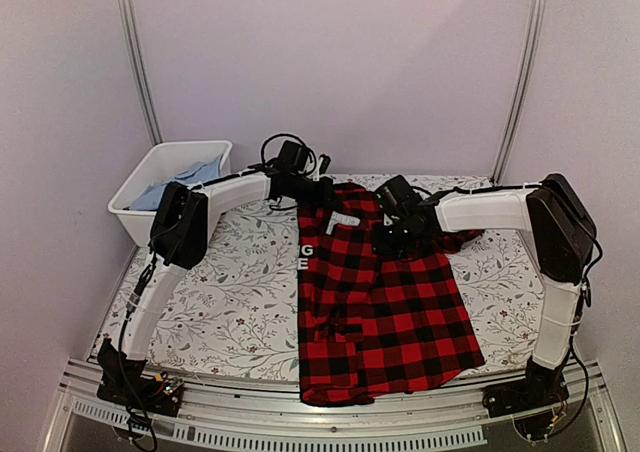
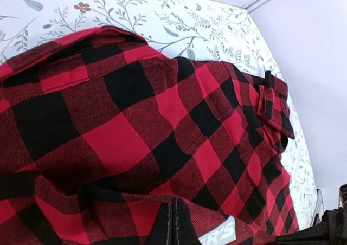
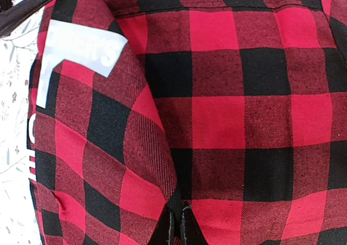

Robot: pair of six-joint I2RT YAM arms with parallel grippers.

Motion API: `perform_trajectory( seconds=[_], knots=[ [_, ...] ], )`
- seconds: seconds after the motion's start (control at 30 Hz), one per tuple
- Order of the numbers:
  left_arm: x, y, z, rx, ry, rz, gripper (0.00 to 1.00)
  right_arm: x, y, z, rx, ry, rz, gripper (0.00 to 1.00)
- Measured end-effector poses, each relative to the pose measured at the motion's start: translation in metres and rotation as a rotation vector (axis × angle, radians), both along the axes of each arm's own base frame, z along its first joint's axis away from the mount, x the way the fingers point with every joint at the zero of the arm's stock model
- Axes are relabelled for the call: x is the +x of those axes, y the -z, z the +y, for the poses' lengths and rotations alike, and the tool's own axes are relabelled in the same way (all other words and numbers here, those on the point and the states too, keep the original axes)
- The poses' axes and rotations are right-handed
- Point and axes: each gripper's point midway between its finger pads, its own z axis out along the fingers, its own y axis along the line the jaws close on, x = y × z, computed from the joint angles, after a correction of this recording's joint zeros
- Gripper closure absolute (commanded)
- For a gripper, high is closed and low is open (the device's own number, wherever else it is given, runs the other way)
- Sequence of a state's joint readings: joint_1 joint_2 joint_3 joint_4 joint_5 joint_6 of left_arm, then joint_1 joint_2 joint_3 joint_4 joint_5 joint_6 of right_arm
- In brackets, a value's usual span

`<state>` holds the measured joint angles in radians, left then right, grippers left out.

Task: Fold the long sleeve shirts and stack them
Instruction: Adjust the 1/3-folded shirt at the center of the board.

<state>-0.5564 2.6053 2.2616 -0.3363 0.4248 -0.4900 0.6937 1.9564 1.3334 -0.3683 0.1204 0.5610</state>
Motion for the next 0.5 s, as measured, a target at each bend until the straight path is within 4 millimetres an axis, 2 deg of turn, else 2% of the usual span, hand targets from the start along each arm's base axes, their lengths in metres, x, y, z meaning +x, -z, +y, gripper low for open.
perform_trajectory(
  seconds=[0.13,0.2,0.27,0.4,0.5],
  knots=[
    [0.0,-0.003,-0.002,-0.013,0.004,0.004,1.0,-0.001,0.003,-0.006,-0.02,0.019,0.001,0.97],
    [0.0,-0.007,-0.003,-0.023,0.006,0.002,1.0,-0.003,0.006,-0.009,-0.03,0.028,0.009,0.91],
    [0.001,-0.012,-0.005,-0.034,0.008,-0.002,0.95,-0.003,0.007,-0.01,-0.031,0.034,0.012,0.81],
    [0.003,-0.017,-0.006,-0.043,0.002,-0.006,0.67,-0.005,0.008,-0.011,-0.035,0.036,0.02,0.56],
    [0.005,-0.016,-0.003,-0.04,-0.007,-0.002,0.52,-0.006,0.009,-0.011,-0.04,0.034,0.025,0.45]
  ],
)
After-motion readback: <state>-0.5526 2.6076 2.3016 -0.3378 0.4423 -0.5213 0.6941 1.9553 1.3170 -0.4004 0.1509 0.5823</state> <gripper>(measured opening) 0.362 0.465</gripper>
